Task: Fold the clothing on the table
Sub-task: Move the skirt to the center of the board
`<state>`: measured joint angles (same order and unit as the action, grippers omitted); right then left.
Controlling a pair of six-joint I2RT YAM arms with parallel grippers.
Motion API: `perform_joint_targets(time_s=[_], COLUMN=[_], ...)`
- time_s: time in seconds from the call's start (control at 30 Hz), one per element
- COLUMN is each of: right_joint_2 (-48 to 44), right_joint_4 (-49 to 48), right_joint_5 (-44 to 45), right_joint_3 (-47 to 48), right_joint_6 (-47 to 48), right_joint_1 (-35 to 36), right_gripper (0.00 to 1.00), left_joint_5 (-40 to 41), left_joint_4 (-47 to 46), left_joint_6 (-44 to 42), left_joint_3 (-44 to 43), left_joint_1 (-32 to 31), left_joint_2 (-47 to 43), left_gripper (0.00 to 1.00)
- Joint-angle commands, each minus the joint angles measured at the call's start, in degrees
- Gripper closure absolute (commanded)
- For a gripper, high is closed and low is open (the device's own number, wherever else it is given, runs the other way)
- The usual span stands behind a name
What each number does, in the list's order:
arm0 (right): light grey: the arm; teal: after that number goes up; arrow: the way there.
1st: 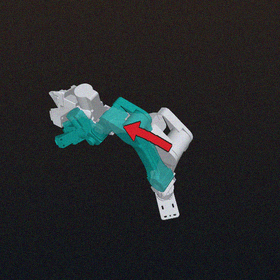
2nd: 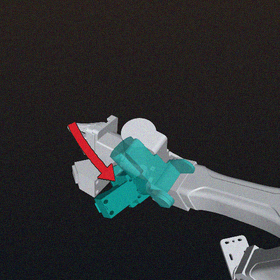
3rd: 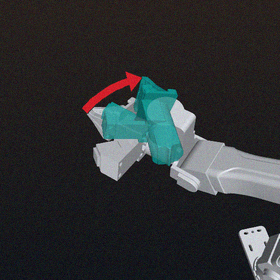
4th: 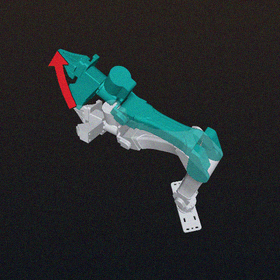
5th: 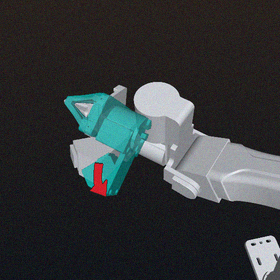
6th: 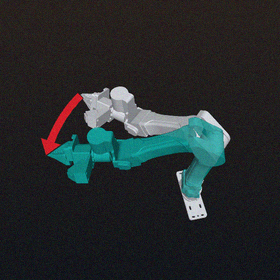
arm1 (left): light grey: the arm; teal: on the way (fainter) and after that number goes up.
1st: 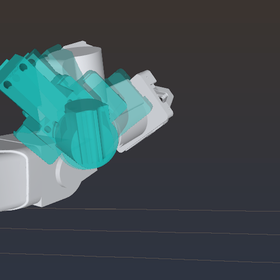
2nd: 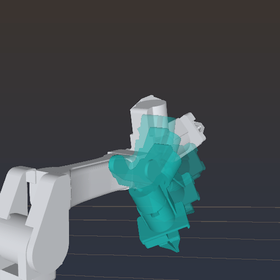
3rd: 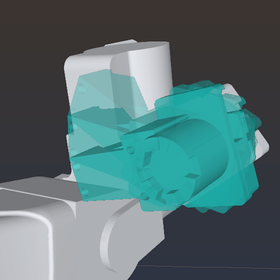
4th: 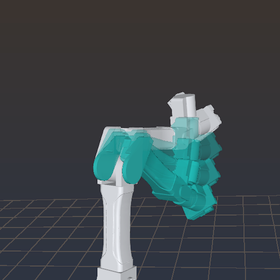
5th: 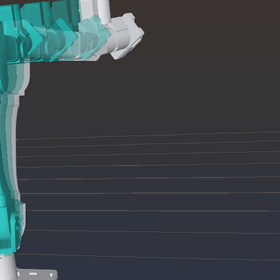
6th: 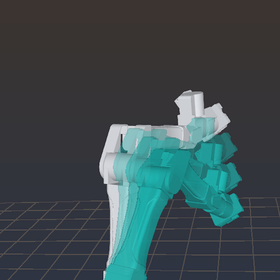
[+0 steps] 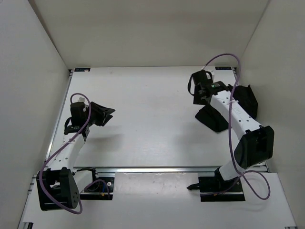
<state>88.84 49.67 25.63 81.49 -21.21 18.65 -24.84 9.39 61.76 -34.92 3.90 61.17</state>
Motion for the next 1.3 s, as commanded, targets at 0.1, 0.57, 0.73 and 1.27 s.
perform_joint_targets(time_s=[0.1, 0.57, 0.73, 1.27], right_joint_2=[-1.7, 8.2, 17.5, 3.1], right_joint_4=[-5.8, -14.6, -16.4, -19.4], right_joint_5=[-5.6, -13.9, -15.0, -34.1], right_joint_3=[-6.4, -11.5, -4.9, 9.0], right_joint_6=[5.4, -2.3, -6.0, 3.5], right_joint_1=[6.0, -27.7, -31.2, -17.7], right_gripper=[0.54, 0.21, 0.17, 1.0], left_joint_5=[-0.7, -0.6, -1.0, 0.1], left_joint_4=[-0.3, -2.4, -1.0, -2.8], left_joint_6=[0.1, 1.0, 0.5, 1.1], left_joint_3=[0.0, 1.0, 0.1, 1.4], left_joint_1=[-0.1, -2.1, -1.9, -2.8], left_joint_2=[-2.2, -0.9, -1.5, -0.3], left_gripper=[0.47, 0.47, 0.47, 0.47])
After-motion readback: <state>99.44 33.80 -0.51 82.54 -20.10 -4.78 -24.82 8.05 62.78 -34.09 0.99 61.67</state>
